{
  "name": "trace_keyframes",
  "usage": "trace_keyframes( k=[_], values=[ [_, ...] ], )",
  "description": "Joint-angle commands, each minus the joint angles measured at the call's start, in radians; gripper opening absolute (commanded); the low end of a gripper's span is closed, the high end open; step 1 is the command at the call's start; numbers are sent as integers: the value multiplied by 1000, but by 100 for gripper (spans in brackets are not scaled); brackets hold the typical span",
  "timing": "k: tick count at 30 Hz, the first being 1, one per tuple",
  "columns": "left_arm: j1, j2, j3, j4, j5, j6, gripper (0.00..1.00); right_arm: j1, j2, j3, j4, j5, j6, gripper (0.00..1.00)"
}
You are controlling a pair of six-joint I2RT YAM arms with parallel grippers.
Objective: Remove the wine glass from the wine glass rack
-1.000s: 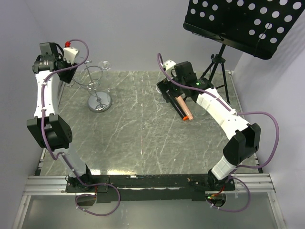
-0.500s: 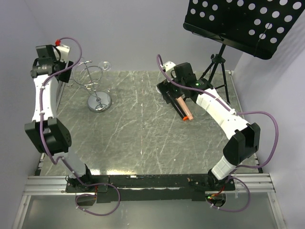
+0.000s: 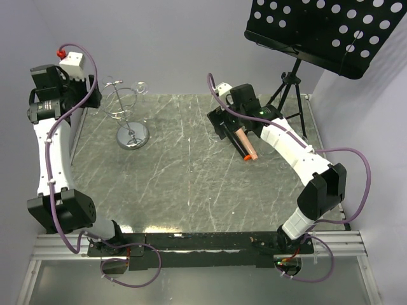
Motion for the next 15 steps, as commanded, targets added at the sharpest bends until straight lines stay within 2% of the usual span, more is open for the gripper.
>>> trace_keyframes(
  k=[1,3,5,8,12,15],
  values=[
    [-1,-12,-63,34,198,-227,77,11,-27,24,16,2,6,100],
    [-1,-18,-81,34,231,-322,72,11,-39,7,19,6,2,100],
    [-1,-47,-116,48,196,-429,69,11,-48,-5,19,11,-1,100],
    [15,-140,-224,103,111,-624,69,11,-62,-21,17,11,-2,100],
    [56,-300,-420,262,64,-879,70,11,-71,-27,14,16,-7,100],
    [97,-294,-454,275,97,-979,70,12,-73,-25,11,19,-11,100]
  ],
)
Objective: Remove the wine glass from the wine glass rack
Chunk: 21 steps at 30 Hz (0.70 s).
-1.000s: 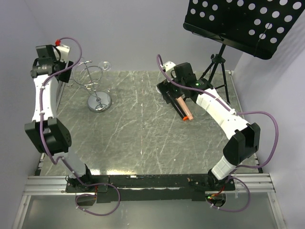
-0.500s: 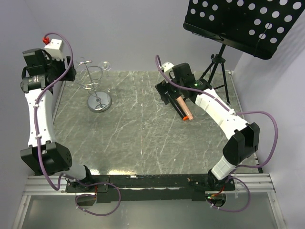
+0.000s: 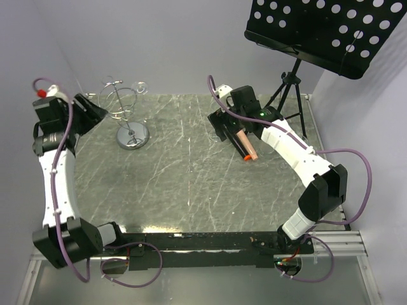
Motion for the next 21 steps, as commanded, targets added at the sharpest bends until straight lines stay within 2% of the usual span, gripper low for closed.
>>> trace_keyframes(
  k=[1,4,9,12,18,21],
  values=[
    [70,-25,-44,160,55,-285,71,8,-57,4,11,18,-10,100],
    [121,7,-107,255,175,-346,69,8,-54,9,4,15,-10,100],
    [138,67,-152,366,224,-397,61,11,-52,15,2,22,-16,100],
    [138,91,-190,485,276,-450,58,14,-58,3,7,33,-25,100],
    [138,153,-251,703,308,-552,57,19,-61,-16,13,52,-47,100],
    [138,208,-279,789,325,-633,51,24,-55,-14,4,62,-56,100]
  ],
)
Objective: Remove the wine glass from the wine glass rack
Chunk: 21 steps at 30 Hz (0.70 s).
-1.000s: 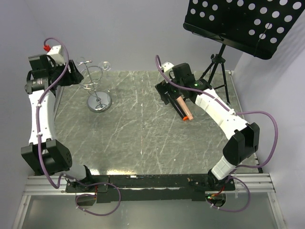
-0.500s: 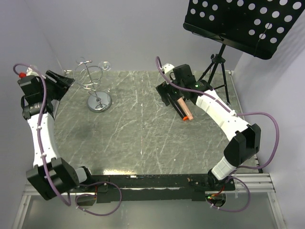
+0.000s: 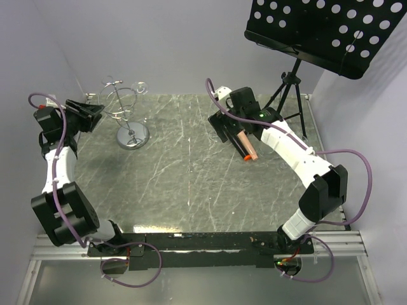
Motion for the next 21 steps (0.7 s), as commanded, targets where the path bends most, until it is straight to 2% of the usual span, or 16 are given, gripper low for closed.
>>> trace_keyframes(
  k=[1,8,15,21],
  values=[
    [3,74,-34,235,61,-148,48,17,-45,-1,7,32,-30,100],
    [3,99,-27,260,98,-175,22,37,-40,-17,28,76,-64,100],
    [5,80,-22,284,131,-171,2,43,-47,-53,45,86,-73,100],
    [24,68,-19,289,158,-168,1,46,-44,-53,42,78,-69,100]
  ],
)
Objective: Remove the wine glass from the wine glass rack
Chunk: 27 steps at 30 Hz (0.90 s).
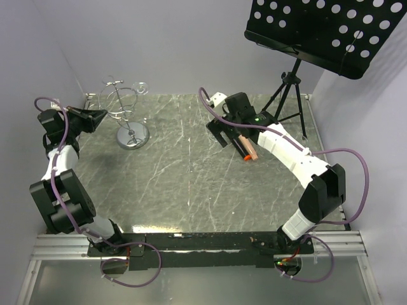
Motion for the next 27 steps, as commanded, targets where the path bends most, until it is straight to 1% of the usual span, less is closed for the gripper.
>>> trace_keyframes(
  k=[1,8,12,15,19,23,27],
  values=[
    [23,-50,26,83,60,8,1,11,-43,1,27,11,-10,100],
    [84,-66,29,11,91,35,1,12,-31,7,27,12,-10,100],
    [93,-56,31,42,105,26,1,18,-17,18,27,11,-8,100],
    [93,-27,69,60,109,11,1,23,-6,32,22,8,-3,100],
    [99,11,182,-41,123,54,1,29,0,43,19,6,-5,100],
    [108,57,270,-147,180,98,1,31,-4,33,25,12,-8,100],
    [110,59,261,-187,165,141,1,32,-9,23,33,18,-13,100]
  ],
)
